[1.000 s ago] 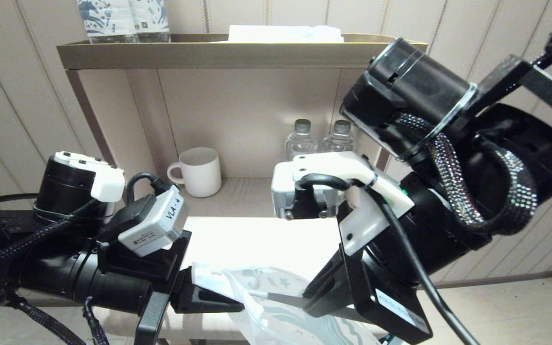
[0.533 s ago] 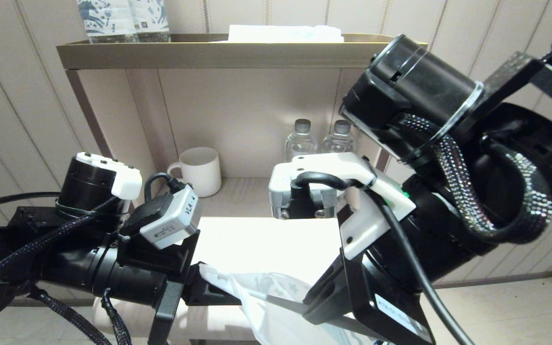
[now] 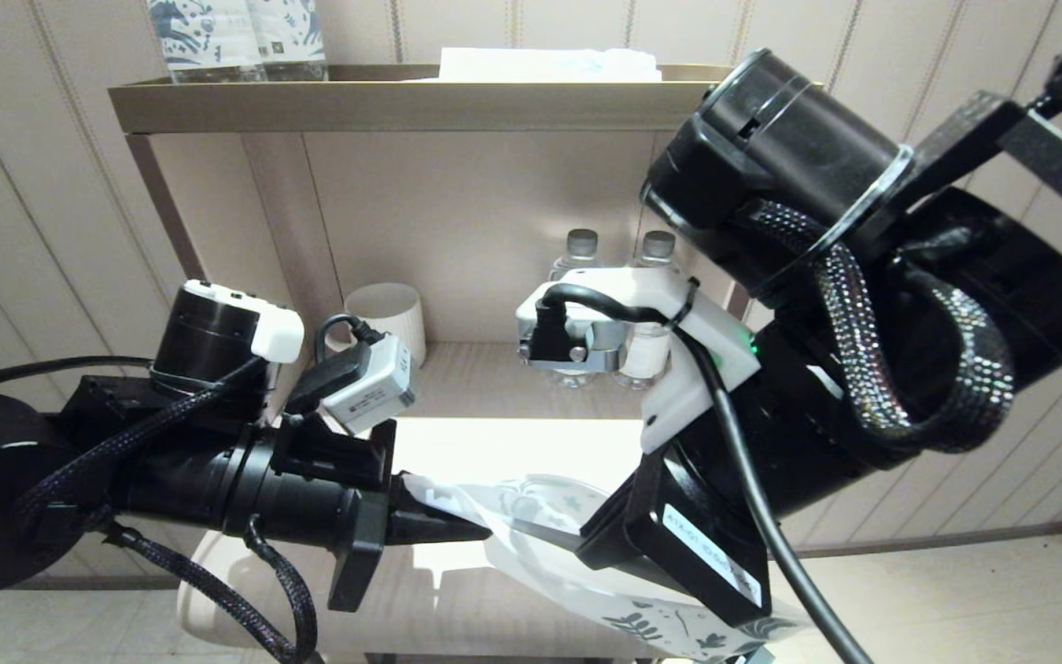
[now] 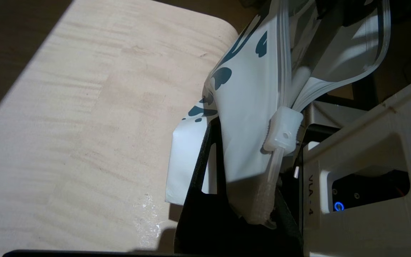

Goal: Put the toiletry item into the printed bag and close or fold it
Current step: Place the toothbrush in the storage bag

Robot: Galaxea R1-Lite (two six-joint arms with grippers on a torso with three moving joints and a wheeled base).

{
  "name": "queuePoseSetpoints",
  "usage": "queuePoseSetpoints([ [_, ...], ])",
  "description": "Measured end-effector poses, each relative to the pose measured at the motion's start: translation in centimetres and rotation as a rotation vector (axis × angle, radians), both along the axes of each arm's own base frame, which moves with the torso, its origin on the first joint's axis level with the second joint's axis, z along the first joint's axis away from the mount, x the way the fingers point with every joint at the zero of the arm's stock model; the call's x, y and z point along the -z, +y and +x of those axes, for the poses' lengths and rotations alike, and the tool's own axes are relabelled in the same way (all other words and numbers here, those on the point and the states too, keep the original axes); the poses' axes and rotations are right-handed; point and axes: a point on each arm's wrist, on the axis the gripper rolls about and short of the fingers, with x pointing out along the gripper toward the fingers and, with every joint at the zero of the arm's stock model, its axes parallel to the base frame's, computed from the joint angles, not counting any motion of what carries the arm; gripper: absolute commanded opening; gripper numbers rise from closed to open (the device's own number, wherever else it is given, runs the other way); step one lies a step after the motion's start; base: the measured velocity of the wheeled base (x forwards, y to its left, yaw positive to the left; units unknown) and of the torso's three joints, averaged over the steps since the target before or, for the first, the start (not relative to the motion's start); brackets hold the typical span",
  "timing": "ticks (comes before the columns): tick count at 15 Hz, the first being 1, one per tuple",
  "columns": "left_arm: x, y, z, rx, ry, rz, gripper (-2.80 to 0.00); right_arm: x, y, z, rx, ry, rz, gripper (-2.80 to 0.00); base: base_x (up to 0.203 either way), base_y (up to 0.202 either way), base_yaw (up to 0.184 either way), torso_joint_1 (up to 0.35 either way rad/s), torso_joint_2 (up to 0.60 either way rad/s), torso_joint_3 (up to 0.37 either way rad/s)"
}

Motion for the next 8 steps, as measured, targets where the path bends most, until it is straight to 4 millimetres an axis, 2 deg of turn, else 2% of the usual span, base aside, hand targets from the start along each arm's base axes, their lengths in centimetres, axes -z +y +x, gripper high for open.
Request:
queuePoseSetpoints([
  [5, 0.16, -0.18, 0.27, -0.011, 0.014, 0.006, -2.80, 0.34, 0.25, 0.34, 0.014, -0.002, -0.012, -2.80, 0.000, 0.000, 0.000, 0.000, 0.00, 0.000],
  [6, 0.17, -0.18, 0.27, -0.011, 0.015, 0.006, -2.80, 0.49, 0.29, 0.36, 0.014, 0.001, -0.017, 0.00, 0.000, 0.000, 0.000, 0.000, 0.00, 0.000],
  [7, 0.15, -0.20, 0.26, -0.010, 0.015, 0.005, -2.80, 0.59, 0.34, 0.41, 0.014, 0.002, -0.017, 0.00, 0.000, 0.000, 0.000, 0.000, 0.00, 0.000],
  [8, 0.14, -0.24, 0.24, -0.008, 0.014, 0.005, -2.80, 0.67, 0.39, 0.43, 0.015, 0.003, -0.019, -2.80, 0.000, 0.000, 0.000, 0.000, 0.00, 0.000],
])
